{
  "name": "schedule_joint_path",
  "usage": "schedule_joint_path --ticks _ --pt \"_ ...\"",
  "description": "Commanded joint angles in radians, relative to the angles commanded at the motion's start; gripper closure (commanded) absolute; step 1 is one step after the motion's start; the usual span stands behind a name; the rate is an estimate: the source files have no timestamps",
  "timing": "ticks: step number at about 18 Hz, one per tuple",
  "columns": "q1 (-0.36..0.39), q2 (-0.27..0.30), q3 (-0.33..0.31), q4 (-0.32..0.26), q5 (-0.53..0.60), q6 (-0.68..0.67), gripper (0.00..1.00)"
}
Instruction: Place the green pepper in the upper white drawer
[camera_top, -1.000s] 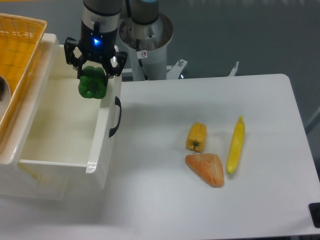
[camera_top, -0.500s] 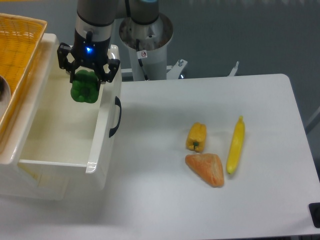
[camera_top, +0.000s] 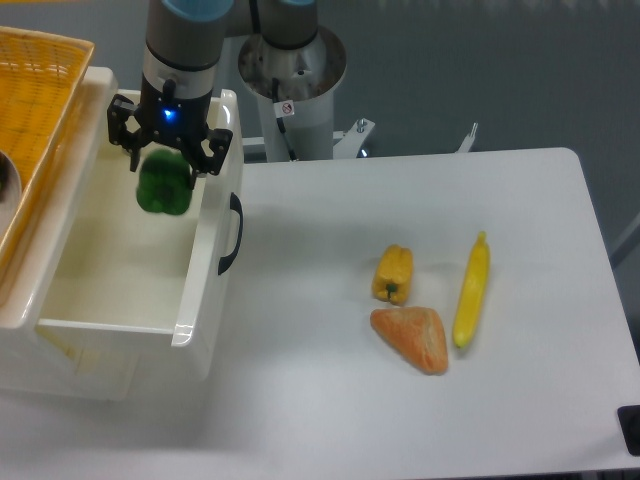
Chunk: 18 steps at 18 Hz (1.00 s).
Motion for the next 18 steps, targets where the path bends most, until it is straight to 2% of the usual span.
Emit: schedule_joint_path --ticks 5,10,12,16,18 --pt "0.000 0.005 0.005 0.014 0.002 0.002 0.00" --pt "0.060 0.006 0.023 0.124 0.012 0.053 0.00" --pt "0.087 0.008 0.031 0.120 0.014 0.107 0.00" --pt "0.090 0.009 0.031 0.117 0.050 0.136 0.00" --pt "0.089 0.009 0.023 0.109 0.080 0.199 0.00"
